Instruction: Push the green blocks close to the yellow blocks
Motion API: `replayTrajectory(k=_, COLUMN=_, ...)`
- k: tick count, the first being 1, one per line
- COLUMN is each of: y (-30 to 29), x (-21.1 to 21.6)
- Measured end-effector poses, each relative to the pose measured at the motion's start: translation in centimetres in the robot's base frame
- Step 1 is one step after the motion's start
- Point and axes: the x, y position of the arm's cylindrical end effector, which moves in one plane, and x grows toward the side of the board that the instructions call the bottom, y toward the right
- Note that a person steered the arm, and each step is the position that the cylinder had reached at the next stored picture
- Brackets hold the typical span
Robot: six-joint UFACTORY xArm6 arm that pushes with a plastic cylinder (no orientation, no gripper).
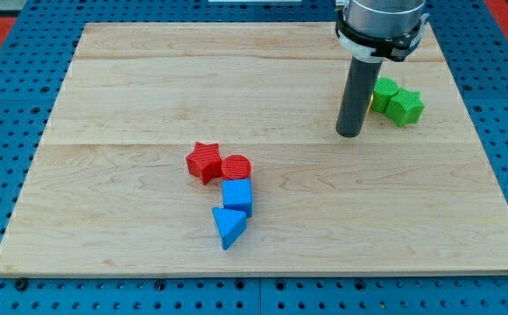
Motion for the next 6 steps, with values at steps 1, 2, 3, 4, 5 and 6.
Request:
replayTrajectory(k=1, y=0.1, x=0.1)
replayTrajectory(k=2, y=4.1, x=1.8)
replayTrajectory(k=3, y=10.4, x=0.4)
replayTrajectory(k=4, y=12.1, x=-4.7)
replayTrajectory(k=5, y=8.8, x=-6.8)
replayTrajectory(k=6, y=3.2, x=-7.4)
